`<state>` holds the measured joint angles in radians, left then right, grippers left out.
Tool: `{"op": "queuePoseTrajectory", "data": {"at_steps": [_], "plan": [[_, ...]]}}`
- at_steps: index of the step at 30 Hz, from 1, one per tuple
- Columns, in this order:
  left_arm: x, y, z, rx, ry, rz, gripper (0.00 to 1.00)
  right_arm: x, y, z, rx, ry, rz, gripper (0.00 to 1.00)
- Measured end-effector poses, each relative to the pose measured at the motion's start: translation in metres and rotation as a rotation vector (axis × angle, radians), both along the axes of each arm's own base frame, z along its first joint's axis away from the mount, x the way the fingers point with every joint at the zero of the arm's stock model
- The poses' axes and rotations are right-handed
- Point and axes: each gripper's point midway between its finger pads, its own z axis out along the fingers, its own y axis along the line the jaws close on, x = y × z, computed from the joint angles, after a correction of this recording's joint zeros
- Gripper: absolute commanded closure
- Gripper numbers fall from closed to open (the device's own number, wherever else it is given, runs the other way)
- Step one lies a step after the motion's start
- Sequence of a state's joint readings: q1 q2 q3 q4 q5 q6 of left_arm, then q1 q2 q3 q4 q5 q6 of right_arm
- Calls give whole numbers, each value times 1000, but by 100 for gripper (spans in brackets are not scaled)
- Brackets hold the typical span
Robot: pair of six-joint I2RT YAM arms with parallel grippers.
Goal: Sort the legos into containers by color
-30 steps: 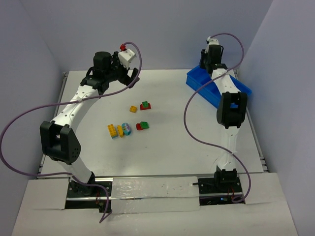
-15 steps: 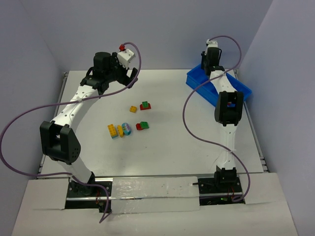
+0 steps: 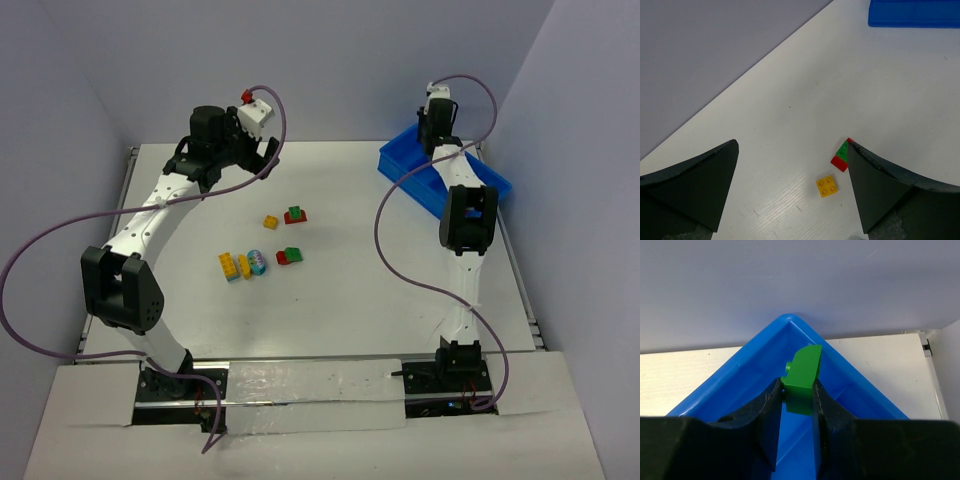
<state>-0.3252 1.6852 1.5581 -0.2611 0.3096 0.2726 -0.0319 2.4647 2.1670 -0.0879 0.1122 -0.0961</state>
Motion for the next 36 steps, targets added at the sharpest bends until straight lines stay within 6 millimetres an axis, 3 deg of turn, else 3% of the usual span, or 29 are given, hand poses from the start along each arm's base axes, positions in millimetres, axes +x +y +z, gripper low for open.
{"op": "queuePoseTrajectory", "data": {"at_steps": [5, 10, 20, 30, 34, 36], "plan": [[0, 0, -1, 1, 1, 0, 1, 1, 0, -6, 0, 4, 6, 70], [0, 0, -1, 0, 2, 1, 1, 2, 2, -12, 1, 14, 18, 68], [0, 1, -1, -1, 4, 6, 1, 2, 3, -12, -10, 16, 31, 47], [1, 4, -1, -20, 17, 16, 1, 2, 7, -12, 13, 14, 39, 38], [2, 9, -1, -35, 25, 11, 2, 0, 9, -8, 29, 11, 46, 25], [0, 10, -5, -35, 34, -13, 2, -8, 11, -3, 37, 19, 51, 13]]}}
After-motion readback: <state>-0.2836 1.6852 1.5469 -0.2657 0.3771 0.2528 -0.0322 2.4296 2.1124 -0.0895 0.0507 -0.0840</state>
